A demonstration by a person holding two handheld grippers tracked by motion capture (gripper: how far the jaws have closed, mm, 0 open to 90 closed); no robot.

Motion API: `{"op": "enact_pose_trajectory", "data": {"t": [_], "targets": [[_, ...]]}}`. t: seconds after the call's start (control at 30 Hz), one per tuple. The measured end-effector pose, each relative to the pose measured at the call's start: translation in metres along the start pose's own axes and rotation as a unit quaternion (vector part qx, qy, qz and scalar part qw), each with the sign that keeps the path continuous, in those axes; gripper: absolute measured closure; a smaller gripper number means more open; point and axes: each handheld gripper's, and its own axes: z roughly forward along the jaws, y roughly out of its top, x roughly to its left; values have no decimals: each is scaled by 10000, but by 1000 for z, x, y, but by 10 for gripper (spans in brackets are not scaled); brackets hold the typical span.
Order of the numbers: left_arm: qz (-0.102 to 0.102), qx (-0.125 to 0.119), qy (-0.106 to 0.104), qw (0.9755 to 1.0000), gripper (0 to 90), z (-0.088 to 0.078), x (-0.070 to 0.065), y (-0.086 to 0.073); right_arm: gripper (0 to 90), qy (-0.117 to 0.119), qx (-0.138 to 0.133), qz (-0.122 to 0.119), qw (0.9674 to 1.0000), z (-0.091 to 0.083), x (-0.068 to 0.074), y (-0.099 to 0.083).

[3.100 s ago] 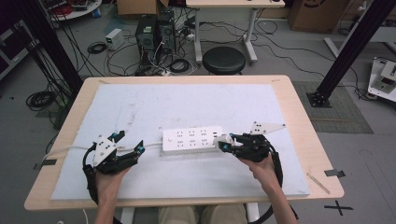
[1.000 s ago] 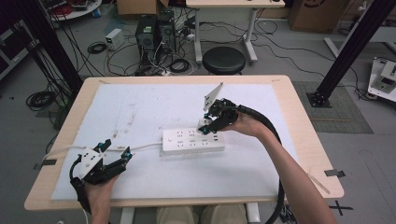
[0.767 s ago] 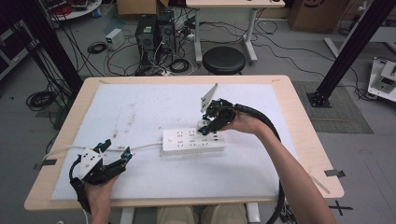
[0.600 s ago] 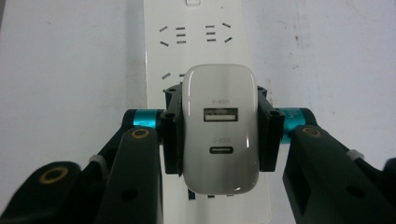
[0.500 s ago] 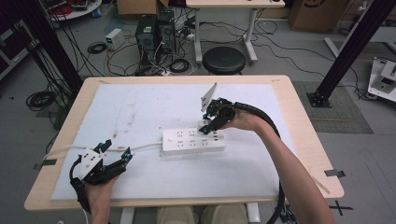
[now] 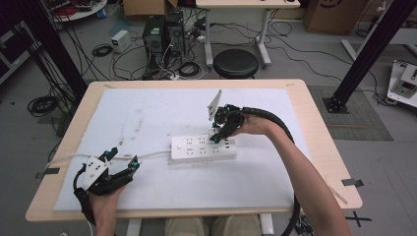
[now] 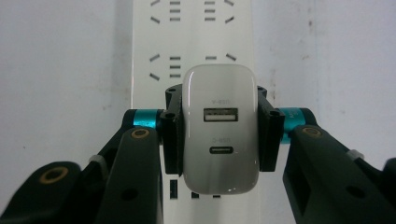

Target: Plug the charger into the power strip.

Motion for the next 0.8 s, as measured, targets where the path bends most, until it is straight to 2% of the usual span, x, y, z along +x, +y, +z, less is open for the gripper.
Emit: {"op": "enact_pose_trajectory", "data": {"t": [0.1,0.5,0.6,0.63,0.8], "targets": [[48,17,-6,10000,238,1,-1,0,630,-2,-46,-53,10000,0,-1,-2],[35,25,-16,10000,238,1,-1,0,631,62,-64,-115,9999,4,-5,-4],[1,6,-34,10000,238,0,-1,0,633,-62,162,-349,9992,12,0,-1],[1,-1,-46,10000,239,0,-1,0,633,-32,140,-281,9995,12,-2,-2],[2,20,-90,10000,238,-1,0,-1,634,-4,44,-261,9997,12,-3,-5]]}}
